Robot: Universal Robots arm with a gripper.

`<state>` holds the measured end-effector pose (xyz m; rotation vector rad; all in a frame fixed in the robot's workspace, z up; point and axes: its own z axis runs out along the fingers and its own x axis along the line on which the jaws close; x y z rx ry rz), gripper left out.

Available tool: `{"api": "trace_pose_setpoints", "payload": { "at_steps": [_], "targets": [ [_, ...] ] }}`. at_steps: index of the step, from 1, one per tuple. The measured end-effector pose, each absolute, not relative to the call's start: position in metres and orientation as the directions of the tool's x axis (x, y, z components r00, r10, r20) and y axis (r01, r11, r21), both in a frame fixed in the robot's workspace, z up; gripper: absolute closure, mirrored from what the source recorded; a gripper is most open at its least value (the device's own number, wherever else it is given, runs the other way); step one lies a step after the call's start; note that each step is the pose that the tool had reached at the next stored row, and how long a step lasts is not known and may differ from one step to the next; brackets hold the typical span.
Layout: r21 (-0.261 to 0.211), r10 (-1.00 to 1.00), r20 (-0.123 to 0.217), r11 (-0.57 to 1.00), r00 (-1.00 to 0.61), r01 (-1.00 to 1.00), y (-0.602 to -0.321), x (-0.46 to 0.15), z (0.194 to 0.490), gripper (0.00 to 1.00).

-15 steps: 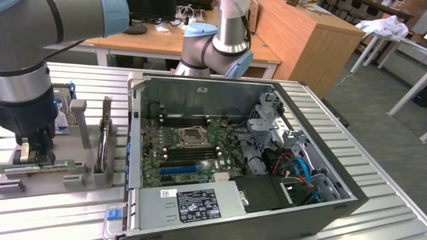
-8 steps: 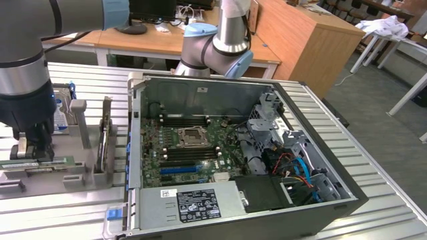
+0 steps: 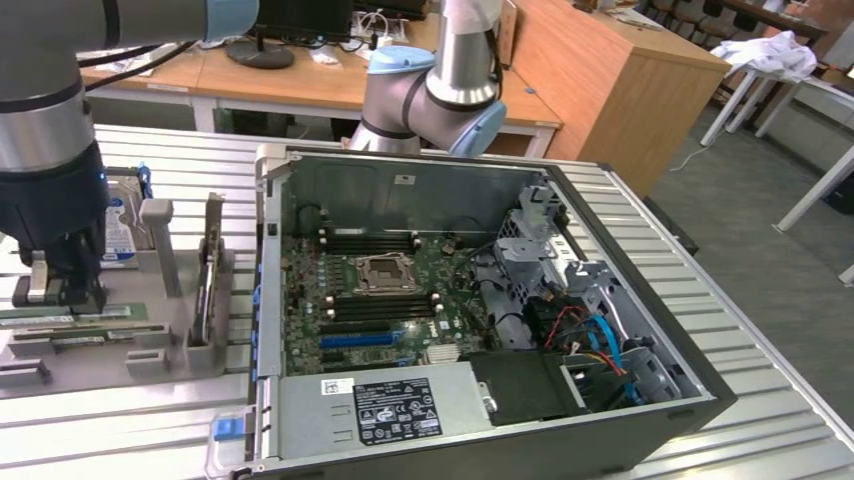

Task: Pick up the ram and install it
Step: 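Pick up the ram and move it above insertion slot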

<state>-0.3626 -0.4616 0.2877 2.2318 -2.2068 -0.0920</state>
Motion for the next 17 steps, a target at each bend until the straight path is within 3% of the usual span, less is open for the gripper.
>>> {"api": "trace_pose_setpoints", "payload": {
  "at_steps": [17],
  "targets": [
    [0.042,-0.999,-0.04,0.005,-0.007,-0.999,-0.462,-0.361,0.321,0.89]
  ]
}}
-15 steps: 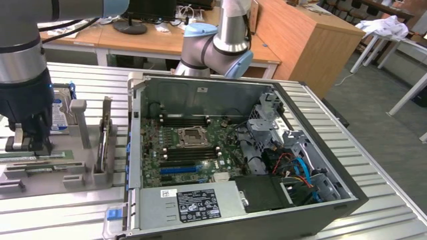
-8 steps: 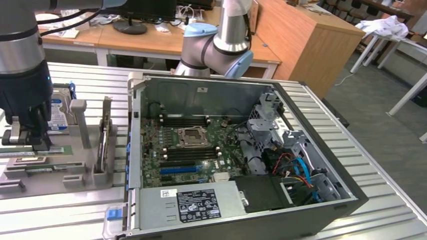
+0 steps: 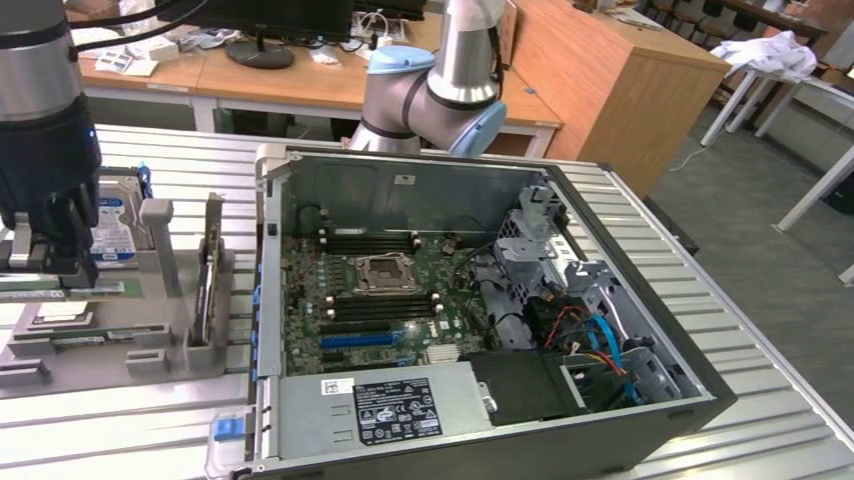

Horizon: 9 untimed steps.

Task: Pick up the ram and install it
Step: 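Pick up the ram and move it above insertion slot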

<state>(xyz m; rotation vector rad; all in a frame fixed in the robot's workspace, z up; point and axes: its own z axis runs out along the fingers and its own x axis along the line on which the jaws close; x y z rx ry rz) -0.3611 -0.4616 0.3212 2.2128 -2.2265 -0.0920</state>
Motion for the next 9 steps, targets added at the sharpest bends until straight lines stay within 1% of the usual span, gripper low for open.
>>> {"api": "trace_pose_setpoints", "payload": {
  "at_steps": [9],
  "targets": [
    [0.042,-0.999,-0.04,0.013,-0.015,-0.999,-0.462,-0.361,0.336,0.89]
  ]
}}
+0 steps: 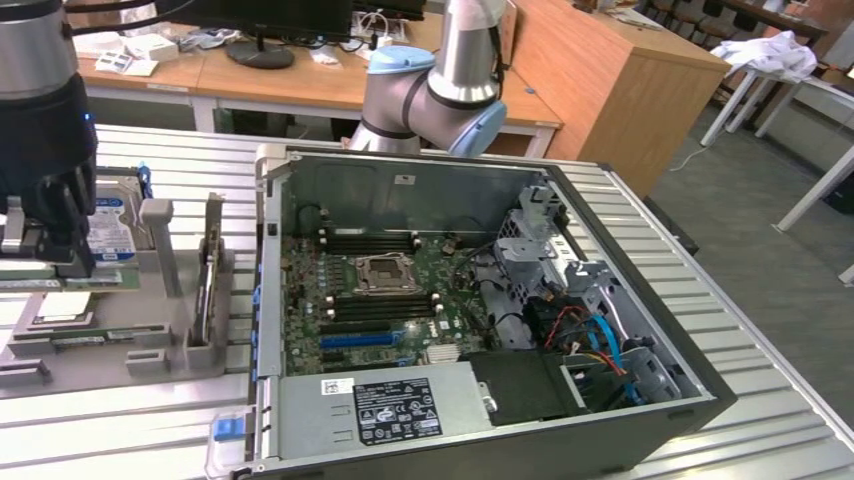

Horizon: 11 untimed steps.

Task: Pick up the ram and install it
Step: 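Pick up the ram and move it above insertion slot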

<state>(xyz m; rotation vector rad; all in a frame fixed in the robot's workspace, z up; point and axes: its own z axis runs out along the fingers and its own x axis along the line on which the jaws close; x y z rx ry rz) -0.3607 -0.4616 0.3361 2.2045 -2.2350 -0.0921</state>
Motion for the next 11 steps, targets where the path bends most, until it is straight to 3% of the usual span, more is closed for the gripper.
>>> {"api": "trace_pose_setpoints", "payload": {
  "at_steps": [11],
  "targets": [
    [0.042,-0.999,-0.041,0.019,-0.02,-0.999,-0.462,-0.361,0.354,0.89]
  ]
}}
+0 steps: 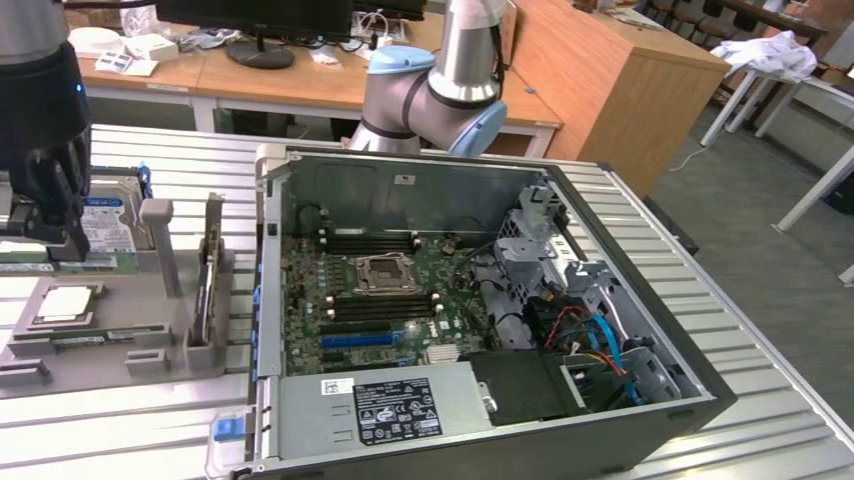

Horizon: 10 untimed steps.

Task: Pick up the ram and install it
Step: 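Pick up the ram and move it above insertion slot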

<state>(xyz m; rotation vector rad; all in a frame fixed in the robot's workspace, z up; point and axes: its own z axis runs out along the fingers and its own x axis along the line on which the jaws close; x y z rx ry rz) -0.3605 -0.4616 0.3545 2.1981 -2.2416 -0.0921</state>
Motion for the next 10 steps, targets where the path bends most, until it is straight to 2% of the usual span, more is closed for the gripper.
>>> {"api": "trace_pose_setpoints", "payload": {
  "at_steps": [10],
  "targets": [
    [0.042,-0.999,-0.04,0.019,-0.02,-0.999,-0.462,-0.36,0.37,0.89]
  ]
}}
